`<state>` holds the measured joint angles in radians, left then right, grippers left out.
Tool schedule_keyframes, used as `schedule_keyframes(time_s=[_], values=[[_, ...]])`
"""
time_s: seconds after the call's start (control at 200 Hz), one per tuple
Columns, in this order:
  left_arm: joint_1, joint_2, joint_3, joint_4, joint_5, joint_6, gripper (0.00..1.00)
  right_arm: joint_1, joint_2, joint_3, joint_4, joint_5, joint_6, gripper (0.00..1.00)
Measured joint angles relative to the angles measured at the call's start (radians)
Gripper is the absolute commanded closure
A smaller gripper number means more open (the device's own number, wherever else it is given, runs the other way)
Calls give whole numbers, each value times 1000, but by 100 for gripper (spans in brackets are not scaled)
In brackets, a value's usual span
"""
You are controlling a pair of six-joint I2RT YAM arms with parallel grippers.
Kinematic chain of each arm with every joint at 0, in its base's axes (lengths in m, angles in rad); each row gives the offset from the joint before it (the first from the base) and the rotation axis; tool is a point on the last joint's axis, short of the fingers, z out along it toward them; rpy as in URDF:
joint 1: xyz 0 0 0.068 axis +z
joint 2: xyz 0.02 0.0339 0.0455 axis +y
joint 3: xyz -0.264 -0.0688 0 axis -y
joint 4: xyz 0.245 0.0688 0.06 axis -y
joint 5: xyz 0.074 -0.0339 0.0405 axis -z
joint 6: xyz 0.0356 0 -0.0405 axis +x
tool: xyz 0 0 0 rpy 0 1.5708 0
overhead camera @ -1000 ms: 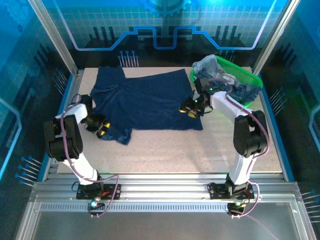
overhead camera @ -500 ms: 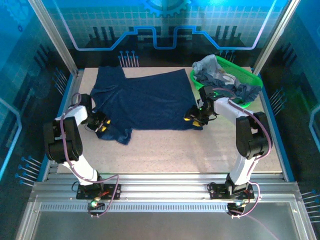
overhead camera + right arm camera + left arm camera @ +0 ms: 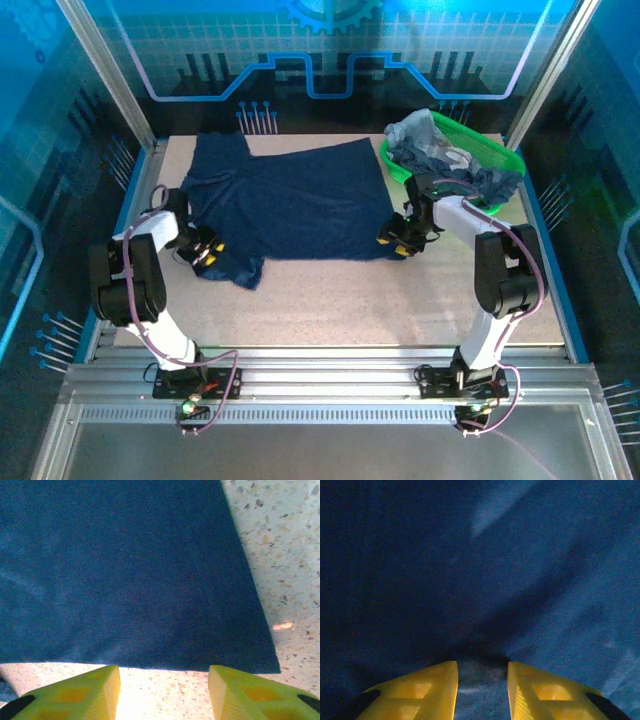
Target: Fold and stack the t-shirts
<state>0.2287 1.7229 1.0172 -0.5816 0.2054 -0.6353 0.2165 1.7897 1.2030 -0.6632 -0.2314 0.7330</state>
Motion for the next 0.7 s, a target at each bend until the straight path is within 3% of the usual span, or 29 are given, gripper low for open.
schedule_keyframes(time_s=[0.365, 0.62, 0.7], values=[[-10, -2, -1, -15, -29, 19, 63, 0, 0, 0, -2, 0, 0, 49], [-38, -3, -8, -15, -37, 34, 98, 0, -1, -15, -11, 32, 0, 49], [-51, -16, -8, -21, -54, 34, 100, 0, -4, -25, -20, 51, 0, 50]])
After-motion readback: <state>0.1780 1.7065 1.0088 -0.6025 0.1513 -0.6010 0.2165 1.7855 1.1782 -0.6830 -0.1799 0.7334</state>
